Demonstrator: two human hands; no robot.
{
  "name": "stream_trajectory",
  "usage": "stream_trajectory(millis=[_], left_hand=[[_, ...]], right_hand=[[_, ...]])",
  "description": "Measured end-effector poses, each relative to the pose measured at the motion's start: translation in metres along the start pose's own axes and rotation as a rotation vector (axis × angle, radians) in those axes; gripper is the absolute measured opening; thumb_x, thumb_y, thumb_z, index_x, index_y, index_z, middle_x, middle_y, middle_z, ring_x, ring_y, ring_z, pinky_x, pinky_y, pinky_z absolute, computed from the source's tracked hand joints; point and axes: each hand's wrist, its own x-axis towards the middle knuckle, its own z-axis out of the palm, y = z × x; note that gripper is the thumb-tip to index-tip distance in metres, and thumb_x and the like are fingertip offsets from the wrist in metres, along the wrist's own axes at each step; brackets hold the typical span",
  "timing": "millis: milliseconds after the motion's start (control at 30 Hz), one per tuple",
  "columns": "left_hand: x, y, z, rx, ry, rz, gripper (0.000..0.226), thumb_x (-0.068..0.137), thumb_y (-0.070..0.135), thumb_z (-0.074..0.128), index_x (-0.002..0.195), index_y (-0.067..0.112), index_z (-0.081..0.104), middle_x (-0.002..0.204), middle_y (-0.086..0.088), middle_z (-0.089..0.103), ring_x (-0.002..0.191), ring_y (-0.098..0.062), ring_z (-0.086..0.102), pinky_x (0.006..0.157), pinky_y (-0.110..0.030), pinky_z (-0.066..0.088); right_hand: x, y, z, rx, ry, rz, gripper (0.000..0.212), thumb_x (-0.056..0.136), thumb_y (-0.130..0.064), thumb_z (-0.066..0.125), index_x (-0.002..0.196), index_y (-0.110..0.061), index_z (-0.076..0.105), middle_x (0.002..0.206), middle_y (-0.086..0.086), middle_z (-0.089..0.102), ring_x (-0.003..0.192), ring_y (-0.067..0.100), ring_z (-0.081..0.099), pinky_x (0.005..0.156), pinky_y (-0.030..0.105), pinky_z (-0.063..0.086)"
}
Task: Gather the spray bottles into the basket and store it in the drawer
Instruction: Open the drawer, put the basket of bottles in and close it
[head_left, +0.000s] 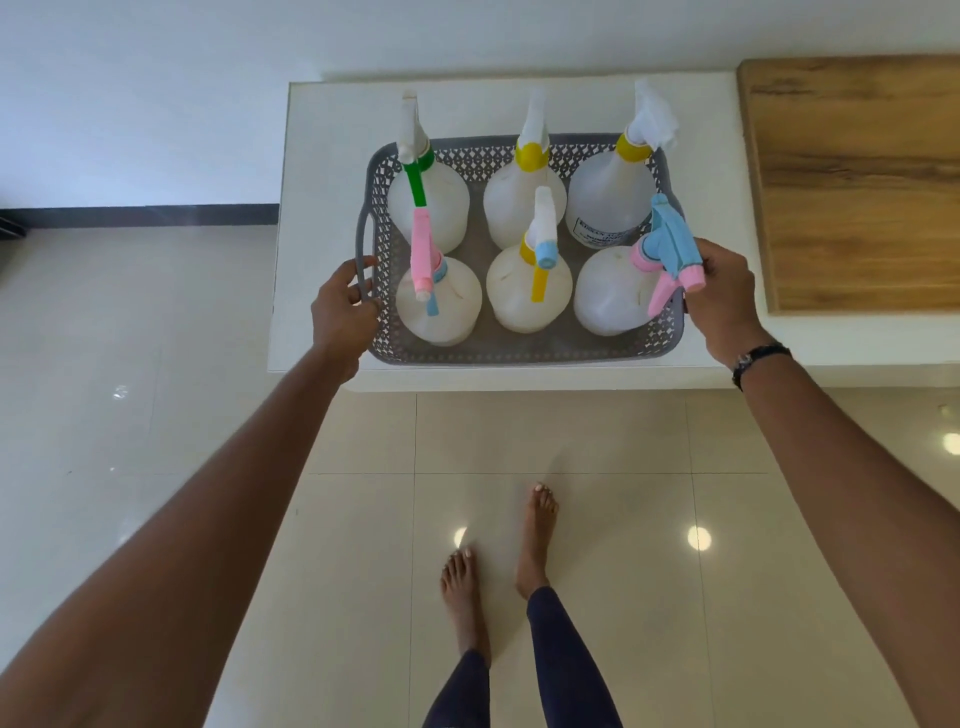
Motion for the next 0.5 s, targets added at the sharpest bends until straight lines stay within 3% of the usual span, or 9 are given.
stream_trajectory(millis=[100,167,233,300,400,500], left_hand=[[-0.005,-0.007,-0.007,-0.028,-0.016,0.002,0.040,0.094,0.010,0.054,0.131,0.026,0.054,0.128,-0.006,0.063,0.115,-0.020,0.060,0.090,-0.033,0.054],[-0.015,-0.016,-0.015,-0.059,0.024,0.011,0.033,0.096,0.019,0.052,0.129,0.024,0.055,0.131,-0.002,0.061,0.116,-0.017,0.059,0.100,-0.040,0.050],[-0.031,-0.032,-0.024,-0.061,0.146,0.042,0.027,0.098,0.017,0.049,0.123,0.017,0.059,0.121,0.002,0.063,0.103,-0.009,0.060,0.096,-0.041,0.053],[-0.048,-0.056,-0.034,-0.088,0.316,0.029,0.021,0.096,0.012,0.048,0.112,0.012,0.062,0.105,0.003,0.063,0.085,-0.001,0.059,0.087,-0.043,0.056],[-0.061,-0.101,-0.053,-0.139,0.500,-0.113,0.019,0.091,0.005,0.048,0.104,0.009,0.061,0.099,-0.001,0.061,0.090,-0.018,0.063,0.090,-0.049,0.054],[-0.067,-0.136,-0.063,-0.191,0.445,-0.263,0.023,0.093,0.002,0.048,0.113,0.005,0.058,0.113,-0.010,0.062,0.083,-0.015,0.058,0.091,-0.039,0.054]], right_hand=[[-0.012,-0.001,0.002,0.073,0.041,0.101,0.024,0.096,-0.018,0.046,0.110,-0.011,0.063,0.072,-0.012,0.052,0.066,0.003,0.045,0.060,0.019,0.038],[-0.028,0.007,0.008,0.198,0.166,0.203,0.027,0.096,-0.025,0.045,0.111,-0.011,0.063,0.082,-0.007,0.060,0.075,0.007,0.056,0.066,0.023,0.048],[-0.054,0.018,0.018,0.377,0.336,0.328,0.026,0.095,-0.020,0.045,0.108,-0.007,0.063,0.091,0.001,0.065,0.081,0.006,0.063,0.071,0.023,0.055],[-0.087,0.033,0.033,0.453,0.435,0.406,0.020,0.094,-0.011,0.044,0.094,-0.009,0.064,0.083,0.003,0.065,0.071,0.001,0.064,0.071,0.024,0.054],[-0.134,0.052,0.066,0.392,0.384,0.458,0.026,0.094,-0.007,0.039,0.083,-0.016,0.061,0.080,0.006,0.066,0.061,-0.003,0.063,0.072,0.028,0.054],[-0.164,0.060,0.103,0.219,0.169,0.339,0.024,0.098,-0.008,0.038,0.095,-0.007,0.062,0.094,0.014,0.068,0.076,0.007,0.068,0.072,0.016,0.055]])
